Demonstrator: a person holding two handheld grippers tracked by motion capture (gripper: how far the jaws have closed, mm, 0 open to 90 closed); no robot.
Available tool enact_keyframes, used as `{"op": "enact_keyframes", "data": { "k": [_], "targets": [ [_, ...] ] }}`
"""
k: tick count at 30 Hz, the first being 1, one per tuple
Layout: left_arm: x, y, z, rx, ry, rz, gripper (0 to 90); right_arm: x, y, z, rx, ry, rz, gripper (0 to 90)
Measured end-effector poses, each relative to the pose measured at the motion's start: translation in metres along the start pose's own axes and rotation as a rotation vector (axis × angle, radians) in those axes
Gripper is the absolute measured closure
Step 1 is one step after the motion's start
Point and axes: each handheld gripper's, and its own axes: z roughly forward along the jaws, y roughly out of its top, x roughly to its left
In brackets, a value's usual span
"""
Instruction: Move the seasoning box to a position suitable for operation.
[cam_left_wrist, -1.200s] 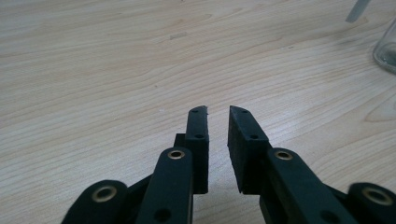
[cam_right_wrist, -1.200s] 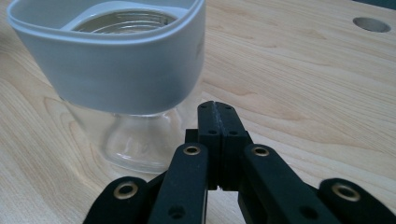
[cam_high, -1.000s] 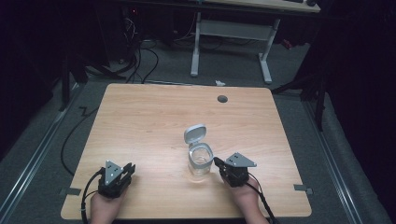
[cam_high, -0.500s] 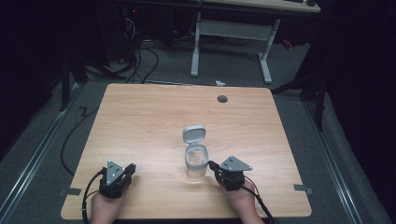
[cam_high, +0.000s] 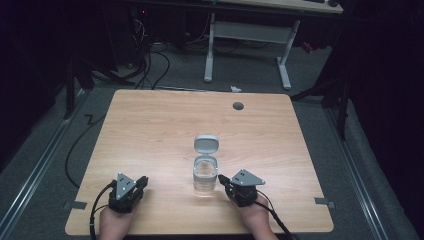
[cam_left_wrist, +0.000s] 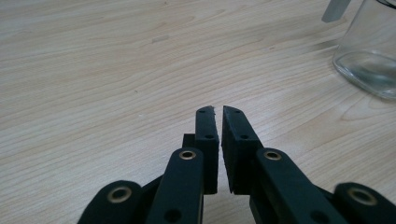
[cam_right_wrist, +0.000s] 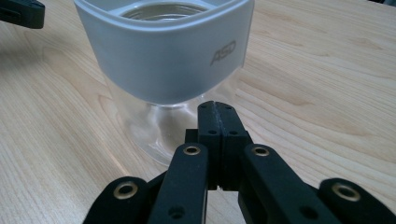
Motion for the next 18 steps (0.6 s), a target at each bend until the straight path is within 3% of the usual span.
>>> {"op": "enact_keyframes", "data": {
  "k": [10, 18],
  "targets": [
    [-0.009, -0.005, 0.002, 0.009, -0.029, 0.012, 84.3, -0.019, -0.006, -0.011, -0.010, -0.055, 0.075, 90.0],
    [-0.022, -0.010, 0.006, 0.031, -0.046, -0.002, 86.6, -0.029, -0.006, -0.021, -0.026, -0.102, 0.107, 90.0]
  ]
}}
